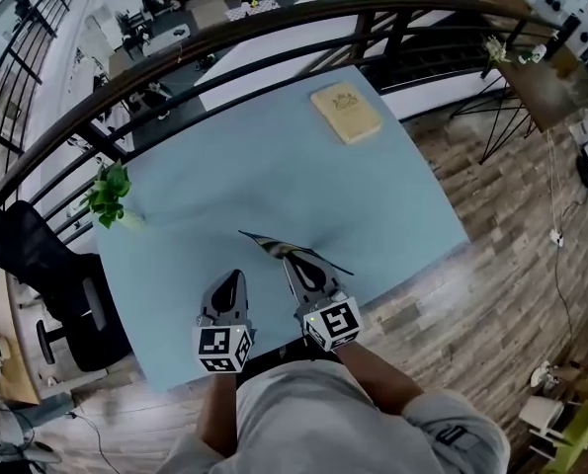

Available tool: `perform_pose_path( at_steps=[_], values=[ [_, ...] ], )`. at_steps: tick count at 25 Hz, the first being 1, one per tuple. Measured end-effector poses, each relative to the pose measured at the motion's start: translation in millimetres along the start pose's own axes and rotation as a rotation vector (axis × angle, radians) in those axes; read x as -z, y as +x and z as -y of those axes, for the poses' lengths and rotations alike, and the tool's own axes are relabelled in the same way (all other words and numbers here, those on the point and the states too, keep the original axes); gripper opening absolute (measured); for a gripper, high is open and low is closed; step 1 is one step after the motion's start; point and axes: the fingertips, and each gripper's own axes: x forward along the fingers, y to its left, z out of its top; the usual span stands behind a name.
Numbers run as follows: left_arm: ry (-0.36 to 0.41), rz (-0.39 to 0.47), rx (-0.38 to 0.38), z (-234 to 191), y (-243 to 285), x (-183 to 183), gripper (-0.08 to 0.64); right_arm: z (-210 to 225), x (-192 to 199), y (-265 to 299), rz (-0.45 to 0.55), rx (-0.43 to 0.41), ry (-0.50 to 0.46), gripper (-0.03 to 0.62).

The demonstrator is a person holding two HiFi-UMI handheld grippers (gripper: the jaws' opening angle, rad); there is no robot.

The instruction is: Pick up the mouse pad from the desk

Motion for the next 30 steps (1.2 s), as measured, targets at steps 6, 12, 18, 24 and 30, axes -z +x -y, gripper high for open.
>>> perform_pose_path(
  at_steps=[6,12,18,24,30],
  values=[
    [0.008,0.041,-0.005,-10.1,-11.0,-17.2,0.011,-8.3,-15.9,2.1,0.019,0.003,-0.034,0.014],
    [0.004,0.099,0.010,-24.9,-30.8,-40.2,0.011,-31.4,-35.9,13.7,0.036,-0.006,-0.085,0.014],
    [-0.022,0.155,-0.028,-52.4,-50.9,-52.5,0.011,-58.9,-47.2,30.8,0.039,-0.051,-0.096,0.014],
    [-0.029,0.224,-0.092,-86.2,-75.2,-71.1,0.011,-80.4,-64.8,52.4,0.066,-0.081,-0.138,0.014],
    [-0.031,0.274,-0.152,-111.8,-98.0,-83.3,0.011,-100.1,-77.4,70.5,0.082,-0.120,-0.166,0.014]
  ],
)
